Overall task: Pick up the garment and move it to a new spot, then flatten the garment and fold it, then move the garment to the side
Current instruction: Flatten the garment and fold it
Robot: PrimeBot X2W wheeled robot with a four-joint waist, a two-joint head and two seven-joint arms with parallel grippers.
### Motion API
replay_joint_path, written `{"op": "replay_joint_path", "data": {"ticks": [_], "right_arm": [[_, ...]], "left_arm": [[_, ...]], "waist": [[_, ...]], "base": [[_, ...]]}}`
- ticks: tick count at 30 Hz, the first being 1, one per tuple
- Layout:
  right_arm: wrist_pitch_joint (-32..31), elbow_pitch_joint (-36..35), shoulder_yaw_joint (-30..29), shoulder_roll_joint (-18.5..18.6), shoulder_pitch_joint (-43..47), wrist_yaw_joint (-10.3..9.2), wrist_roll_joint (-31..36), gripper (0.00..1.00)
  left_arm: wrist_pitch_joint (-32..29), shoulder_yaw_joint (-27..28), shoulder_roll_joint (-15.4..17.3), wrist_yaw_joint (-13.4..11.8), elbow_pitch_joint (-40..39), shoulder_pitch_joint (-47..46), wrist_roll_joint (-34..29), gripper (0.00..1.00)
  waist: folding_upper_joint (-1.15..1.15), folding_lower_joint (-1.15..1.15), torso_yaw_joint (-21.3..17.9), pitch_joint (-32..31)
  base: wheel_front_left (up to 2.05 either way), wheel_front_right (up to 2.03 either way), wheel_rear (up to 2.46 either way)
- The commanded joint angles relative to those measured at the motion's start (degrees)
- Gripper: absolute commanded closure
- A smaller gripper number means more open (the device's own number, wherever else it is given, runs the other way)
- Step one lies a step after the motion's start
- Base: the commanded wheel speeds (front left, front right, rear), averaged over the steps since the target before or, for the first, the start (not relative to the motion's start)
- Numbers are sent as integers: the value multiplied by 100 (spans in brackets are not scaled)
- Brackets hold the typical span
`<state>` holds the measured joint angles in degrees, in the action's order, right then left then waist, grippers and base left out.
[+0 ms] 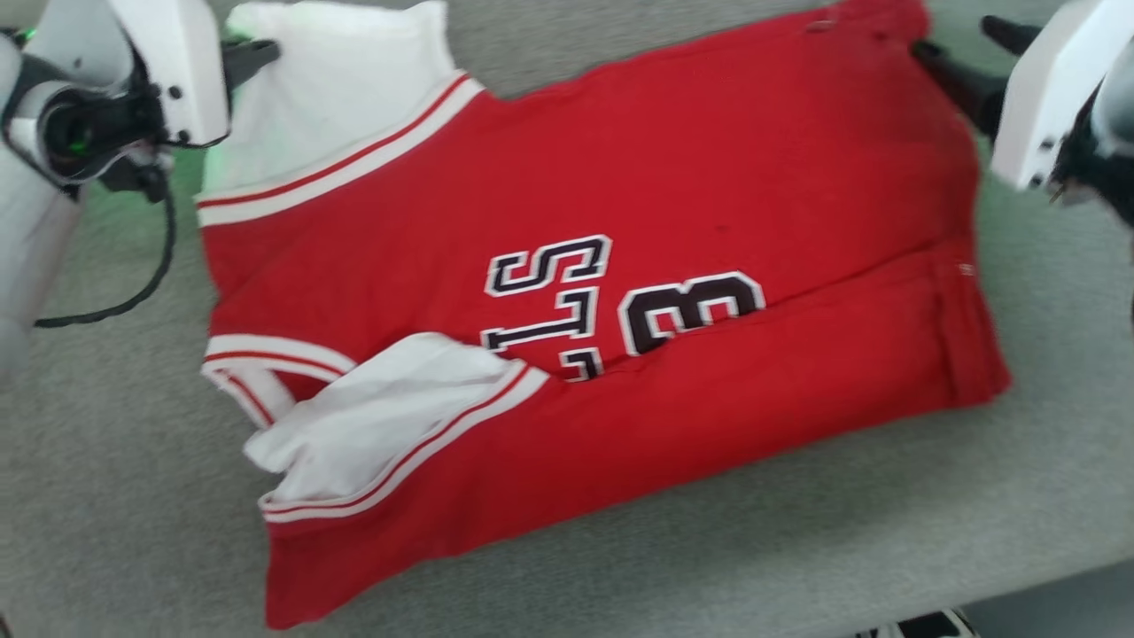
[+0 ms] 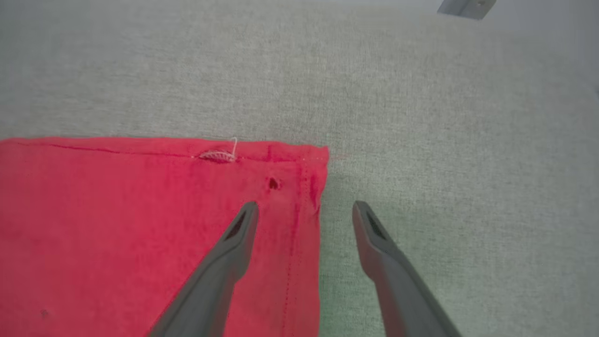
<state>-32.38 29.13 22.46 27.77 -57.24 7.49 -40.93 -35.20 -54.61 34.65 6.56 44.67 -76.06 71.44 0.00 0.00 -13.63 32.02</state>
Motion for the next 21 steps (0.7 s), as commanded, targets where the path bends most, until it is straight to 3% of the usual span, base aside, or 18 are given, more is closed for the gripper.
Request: {"op": "replay_joint_path", "data": {"ticks": [1, 11, 12, 13, 14, 21], "right_arm": [[-102, 134, 54, -5, -111, -1, -80, 0], [-748, 1260, 524, 36, -818, 0, -498, 0], [-769, 1338, 563, 26, -829, 0, -522, 5], [-761, 1398, 607, 25, -844, 0, -558, 83], [-748, 1421, 657, 26, -844, 0, -590, 100], [-173, 1244, 729, 261, -795, -1, -812, 100]], "left_arm": [[4, -64, 14, 0, 68, 48, -63, 100], [323, -45, -276, 63, 69, -80, 58, 100], [363, -47, -290, 66, 73, -69, 81, 100], [403, -52, -311, 67, 68, -48, 97, 100], [467, -58, -339, 69, 20, -16, 115, 100], [978, 44, -317, 82, -469, 184, 381, 100]], "waist": [[0, 0, 168, 115], [0, 0, 539, 314], [0, 0, 554, 313], [0, 0, 570, 303], [0, 0, 588, 282], [0, 0, 724, -108]], "base": [[0, 0, 0], [0, 0, 0], [0, 0, 0], [0, 0, 0], [0, 0, 0], [0, 0, 0]]}}
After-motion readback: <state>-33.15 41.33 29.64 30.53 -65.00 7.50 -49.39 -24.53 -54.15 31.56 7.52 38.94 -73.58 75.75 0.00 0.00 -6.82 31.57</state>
